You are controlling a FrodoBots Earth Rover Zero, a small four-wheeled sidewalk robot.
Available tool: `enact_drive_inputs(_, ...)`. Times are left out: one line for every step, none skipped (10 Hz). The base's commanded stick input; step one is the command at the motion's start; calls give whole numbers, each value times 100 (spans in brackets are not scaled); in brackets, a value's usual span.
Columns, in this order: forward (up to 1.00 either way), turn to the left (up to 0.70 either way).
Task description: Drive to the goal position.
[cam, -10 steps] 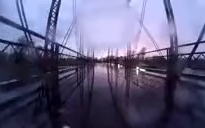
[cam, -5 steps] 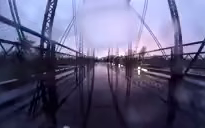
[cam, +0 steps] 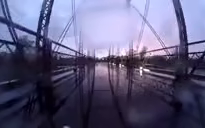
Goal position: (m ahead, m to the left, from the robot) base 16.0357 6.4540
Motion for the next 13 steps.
enact_drive_inputs(70,0)
enact_drive_inputs(70,0)
enact_drive_inputs(70,0)
enact_drive_inputs(70,0)
enact_drive_inputs(70,0)
enact_drive_inputs(70,0)
enact_drive_inputs(70,0)
enact_drive_inputs(70,0)
enact_drive_inputs(70,0)
enact_drive_inputs(70,0)
enact_drive_inputs(70,0)
enact_drive_inputs(70,0)
enact_drive_inputs(70,0)
